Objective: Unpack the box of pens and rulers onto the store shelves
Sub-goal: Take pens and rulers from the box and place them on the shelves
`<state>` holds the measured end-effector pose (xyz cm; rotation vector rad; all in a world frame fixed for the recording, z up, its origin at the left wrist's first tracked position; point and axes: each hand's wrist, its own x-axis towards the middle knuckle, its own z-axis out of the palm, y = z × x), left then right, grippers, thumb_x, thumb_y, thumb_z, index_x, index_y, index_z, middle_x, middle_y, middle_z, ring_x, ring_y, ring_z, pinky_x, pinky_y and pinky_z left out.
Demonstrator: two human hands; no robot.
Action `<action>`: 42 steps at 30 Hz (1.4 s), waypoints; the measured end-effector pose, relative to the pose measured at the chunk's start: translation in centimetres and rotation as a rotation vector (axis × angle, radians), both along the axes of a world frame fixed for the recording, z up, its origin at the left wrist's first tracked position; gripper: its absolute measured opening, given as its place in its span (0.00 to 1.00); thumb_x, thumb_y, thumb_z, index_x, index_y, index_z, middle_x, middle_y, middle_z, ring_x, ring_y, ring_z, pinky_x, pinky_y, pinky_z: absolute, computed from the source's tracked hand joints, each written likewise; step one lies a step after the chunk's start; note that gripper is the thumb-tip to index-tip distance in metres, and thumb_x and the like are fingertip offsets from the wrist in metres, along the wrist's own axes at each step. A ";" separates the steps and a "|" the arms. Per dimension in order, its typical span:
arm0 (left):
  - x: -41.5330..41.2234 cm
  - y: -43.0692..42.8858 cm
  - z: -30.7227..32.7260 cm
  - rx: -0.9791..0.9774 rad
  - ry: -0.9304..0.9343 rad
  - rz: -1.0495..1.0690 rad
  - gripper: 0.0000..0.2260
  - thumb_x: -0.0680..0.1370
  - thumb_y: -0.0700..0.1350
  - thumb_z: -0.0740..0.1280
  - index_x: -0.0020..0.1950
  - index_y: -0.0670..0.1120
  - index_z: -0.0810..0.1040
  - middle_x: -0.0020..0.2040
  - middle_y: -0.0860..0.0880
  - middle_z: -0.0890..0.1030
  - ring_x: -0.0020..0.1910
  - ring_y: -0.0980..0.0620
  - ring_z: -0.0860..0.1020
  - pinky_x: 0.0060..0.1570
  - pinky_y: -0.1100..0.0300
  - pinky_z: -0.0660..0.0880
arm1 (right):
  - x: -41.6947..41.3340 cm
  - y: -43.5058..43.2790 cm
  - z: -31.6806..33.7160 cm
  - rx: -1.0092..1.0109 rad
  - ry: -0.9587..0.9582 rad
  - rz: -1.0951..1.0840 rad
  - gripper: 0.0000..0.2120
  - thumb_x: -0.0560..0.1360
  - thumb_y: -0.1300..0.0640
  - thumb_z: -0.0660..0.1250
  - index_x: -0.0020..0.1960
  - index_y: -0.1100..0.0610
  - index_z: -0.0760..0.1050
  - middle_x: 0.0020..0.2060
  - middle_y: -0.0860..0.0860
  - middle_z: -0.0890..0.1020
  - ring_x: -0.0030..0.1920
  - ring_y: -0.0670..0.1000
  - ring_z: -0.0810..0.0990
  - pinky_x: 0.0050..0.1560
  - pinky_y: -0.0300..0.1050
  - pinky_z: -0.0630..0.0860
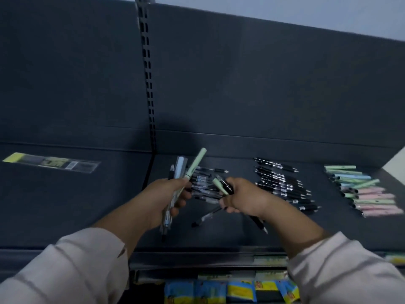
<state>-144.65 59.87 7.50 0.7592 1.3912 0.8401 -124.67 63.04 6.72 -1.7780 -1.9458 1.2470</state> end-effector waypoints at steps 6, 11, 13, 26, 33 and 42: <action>-1.4 1.4 -0.8 -0.026 -0.012 -0.053 0.09 0.79 0.44 0.65 0.57 0.43 0.75 0.44 0.42 0.85 0.32 0.53 0.77 0.23 0.65 0.68 | -1.2 1.7 -0.8 0.165 -0.213 0.040 0.07 0.75 0.62 0.68 0.44 0.54 0.70 0.37 0.51 0.78 0.37 0.49 0.75 0.38 0.40 0.72; -1.1 1.6 -0.9 -0.008 -0.006 -0.056 0.08 0.78 0.45 0.66 0.55 0.43 0.75 0.44 0.43 0.85 0.34 0.52 0.78 0.25 0.64 0.70 | -0.8 1.9 -1.3 0.236 -0.197 0.022 0.06 0.76 0.62 0.66 0.45 0.53 0.72 0.39 0.52 0.78 0.41 0.50 0.76 0.42 0.42 0.73; -0.8 1.7 -0.9 -0.001 0.000 -0.049 0.07 0.78 0.44 0.66 0.54 0.44 0.75 0.43 0.43 0.84 0.34 0.52 0.78 0.25 0.64 0.69 | -0.4 1.9 -1.3 0.268 -0.166 0.013 0.05 0.76 0.61 0.66 0.44 0.53 0.72 0.40 0.52 0.79 0.42 0.51 0.77 0.45 0.43 0.74; 6.8 2.4 1.4 0.121 0.122 -0.098 0.05 0.76 0.42 0.69 0.51 0.44 0.79 0.41 0.48 0.82 0.36 0.54 0.77 0.31 0.62 0.71 | 6.8 2.8 2.7 0.093 0.675 -0.417 0.03 0.77 0.56 0.67 0.45 0.54 0.74 0.35 0.50 0.78 0.31 0.46 0.74 0.29 0.39 0.69; 15.5 4.0 1.9 0.118 0.152 -0.083 0.08 0.77 0.45 0.68 0.54 0.44 0.78 0.44 0.46 0.83 0.37 0.53 0.77 0.30 0.61 0.71 | 15.7 4.4 3.2 0.030 0.627 -0.369 0.02 0.76 0.60 0.67 0.45 0.58 0.75 0.33 0.53 0.78 0.29 0.47 0.73 0.28 0.40 0.70; 25.3 6.0 1.7 0.043 0.029 0.007 0.06 0.78 0.40 0.61 0.53 0.40 0.73 0.42 0.41 0.77 0.32 0.50 0.75 0.22 0.63 0.67 | 27.2 5.7 3.1 0.017 0.634 -0.454 0.02 0.76 0.63 0.67 0.47 0.58 0.75 0.32 0.52 0.78 0.28 0.45 0.74 0.26 0.37 0.70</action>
